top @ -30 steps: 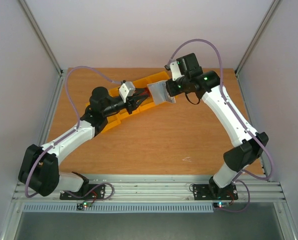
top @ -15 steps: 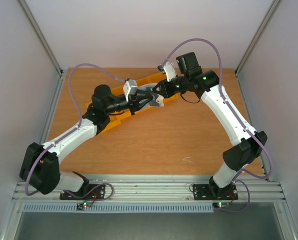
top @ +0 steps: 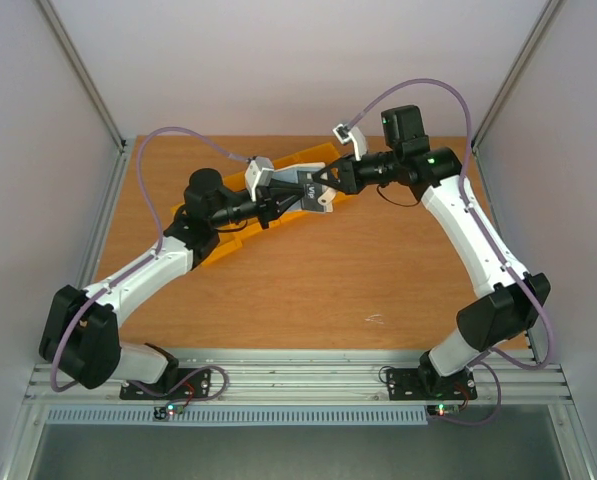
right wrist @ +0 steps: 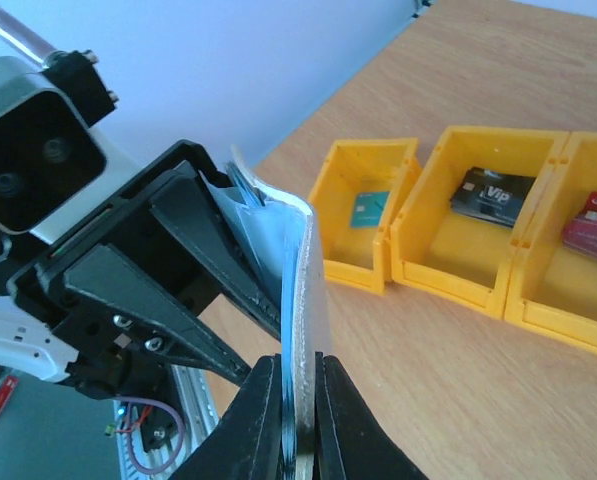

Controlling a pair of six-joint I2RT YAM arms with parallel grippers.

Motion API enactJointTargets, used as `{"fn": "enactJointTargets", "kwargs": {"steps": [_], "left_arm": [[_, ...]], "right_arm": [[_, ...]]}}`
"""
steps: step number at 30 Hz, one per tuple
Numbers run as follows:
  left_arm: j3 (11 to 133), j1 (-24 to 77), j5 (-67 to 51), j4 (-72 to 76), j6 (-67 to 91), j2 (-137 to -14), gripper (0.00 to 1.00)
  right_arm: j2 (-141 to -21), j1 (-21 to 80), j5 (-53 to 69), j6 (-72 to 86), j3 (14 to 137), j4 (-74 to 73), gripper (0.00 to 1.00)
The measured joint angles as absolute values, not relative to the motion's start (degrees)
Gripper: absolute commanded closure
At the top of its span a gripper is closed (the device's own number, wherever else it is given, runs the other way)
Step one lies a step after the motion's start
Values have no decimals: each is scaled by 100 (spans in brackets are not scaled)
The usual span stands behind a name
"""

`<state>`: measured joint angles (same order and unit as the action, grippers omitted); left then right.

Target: Take the credit cards out of the card holder

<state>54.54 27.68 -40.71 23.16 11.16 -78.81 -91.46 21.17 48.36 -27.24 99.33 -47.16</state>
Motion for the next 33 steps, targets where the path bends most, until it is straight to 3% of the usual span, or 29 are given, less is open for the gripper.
{"fn": "enactJointTargets", "kwargs": {"steps": [12, 17, 23, 33], "left_arm": [[5457, 2665, -4543, 2401, 1227, -7856, 68], [5524, 2530, -4816, 2436, 1511, -7856, 69], [5551, 2469, -5371, 2637, 1614, -7856, 77], [5551, 2484, -5371, 2814, 1608, -7870, 73]], "right_arm": [[-8906, 1966, 5564, -2928, 9671, -4357, 99], [-8862, 1964, 5734, -3105, 9671, -4311, 99], [-8788, 2012, 5835, -3157, 9671, -4313, 99], [-8757, 2043, 5627, -3120, 9714, -4276, 99]]}}
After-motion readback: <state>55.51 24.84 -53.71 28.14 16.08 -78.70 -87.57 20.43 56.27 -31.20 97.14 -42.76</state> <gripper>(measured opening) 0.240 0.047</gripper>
